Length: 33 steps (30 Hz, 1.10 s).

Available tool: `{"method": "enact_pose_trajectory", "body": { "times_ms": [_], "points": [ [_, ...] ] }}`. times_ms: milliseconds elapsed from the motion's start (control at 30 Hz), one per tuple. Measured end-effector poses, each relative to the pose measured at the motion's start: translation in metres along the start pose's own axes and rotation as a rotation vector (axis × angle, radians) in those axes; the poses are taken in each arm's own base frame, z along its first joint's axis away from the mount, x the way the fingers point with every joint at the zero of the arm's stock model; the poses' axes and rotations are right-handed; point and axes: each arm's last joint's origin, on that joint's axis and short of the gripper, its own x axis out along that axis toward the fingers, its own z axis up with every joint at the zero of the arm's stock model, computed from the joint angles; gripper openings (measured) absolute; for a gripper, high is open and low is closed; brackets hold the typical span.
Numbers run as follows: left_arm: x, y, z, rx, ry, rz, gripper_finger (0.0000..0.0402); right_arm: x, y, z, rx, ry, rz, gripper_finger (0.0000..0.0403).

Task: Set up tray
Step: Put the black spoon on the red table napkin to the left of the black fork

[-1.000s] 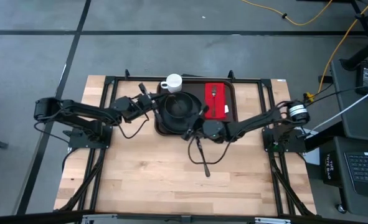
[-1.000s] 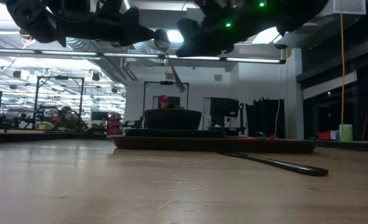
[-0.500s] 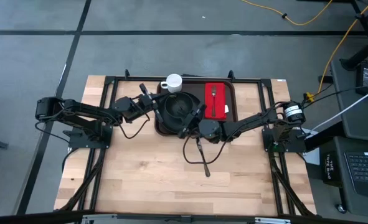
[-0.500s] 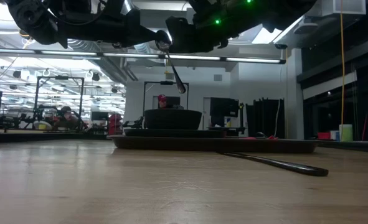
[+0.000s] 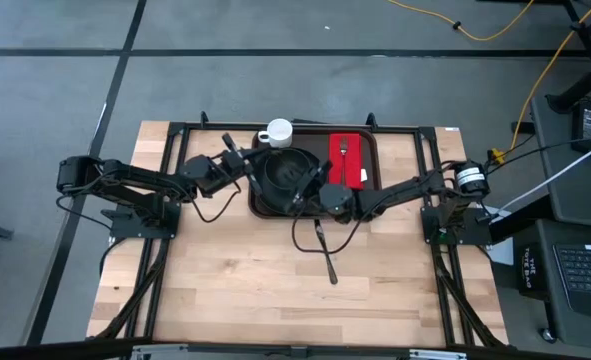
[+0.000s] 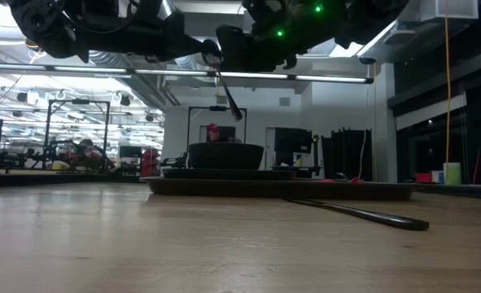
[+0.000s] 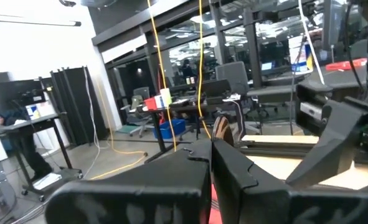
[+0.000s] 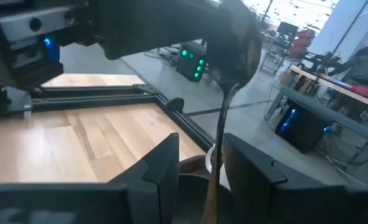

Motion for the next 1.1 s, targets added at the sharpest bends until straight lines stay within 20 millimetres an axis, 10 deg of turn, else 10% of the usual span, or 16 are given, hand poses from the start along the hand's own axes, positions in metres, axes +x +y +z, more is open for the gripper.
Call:
{"method": "enact_pose_trajectory", "body": {
  "times_ms": [1100],
  "points": [
    [0.003, 0.0, -0.003, 0.008, -0.011, 0.057, 0.0001, 0.031, -0.011, -0.004, 0.013, -0.03, -0.056, 0.0129]
  ]
}}
